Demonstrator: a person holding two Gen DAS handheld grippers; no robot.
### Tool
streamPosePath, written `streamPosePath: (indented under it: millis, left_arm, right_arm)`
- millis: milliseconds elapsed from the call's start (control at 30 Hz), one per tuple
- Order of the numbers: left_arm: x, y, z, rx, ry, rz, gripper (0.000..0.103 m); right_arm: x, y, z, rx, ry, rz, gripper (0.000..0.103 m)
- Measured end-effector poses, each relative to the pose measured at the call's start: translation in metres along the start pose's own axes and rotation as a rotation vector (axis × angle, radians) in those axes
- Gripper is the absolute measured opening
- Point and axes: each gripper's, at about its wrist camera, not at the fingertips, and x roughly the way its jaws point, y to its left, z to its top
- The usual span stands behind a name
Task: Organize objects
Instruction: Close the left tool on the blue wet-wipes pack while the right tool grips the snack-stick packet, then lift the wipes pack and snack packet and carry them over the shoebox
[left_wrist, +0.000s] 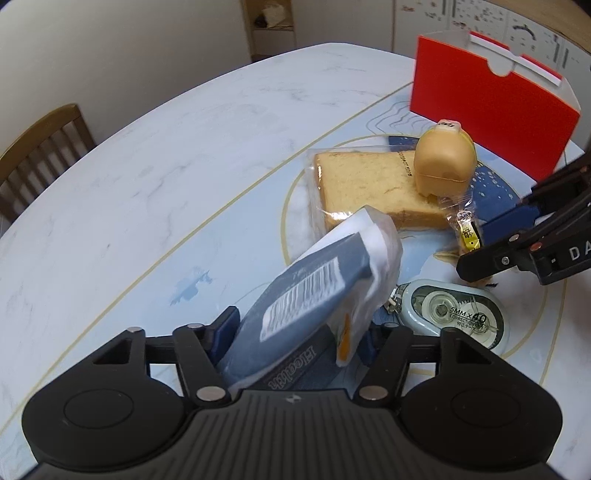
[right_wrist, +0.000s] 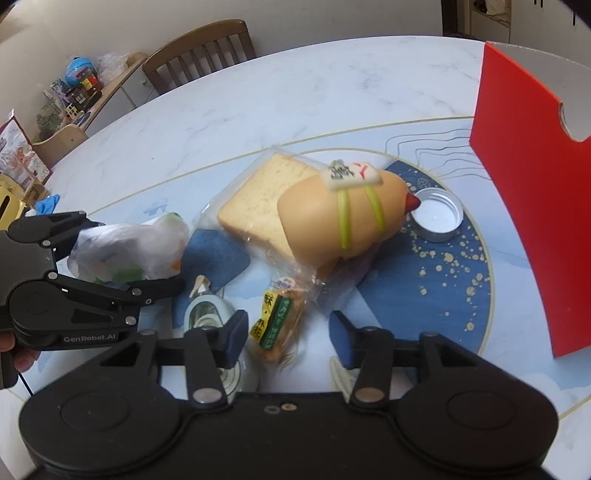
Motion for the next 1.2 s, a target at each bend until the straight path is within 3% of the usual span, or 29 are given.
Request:
streamPosePath:
  millis: [200,600,967,1200]
  left_arm:
    - [-0.011,0.003,-0.005,-0.1,0.022,0.006,0.054]
    - [-0.043,-0.008,-0.014,-0.342,0.068,-0.024,0.053]
    - [-0.077,-0.058,-0.001,-0.437,0.064,-0.083,0.053]
    - [-0.085,-0.098,0.025,-0.488,0.063,-0.112,0.053]
  right_arm:
    - [-0.003,-0.002,-0.003,-0.006,0.002,0.009,0.019]
    - [-0.037,-0.003,-0.022,-0.13,0.003,0.015,0.018]
    - [-0.095,-0.028,-0.031,-0.178,-0.027,0.063,0.018]
    - [-0.13,-0.055,-0.028,-0.186,-0.056,0.077,0.018]
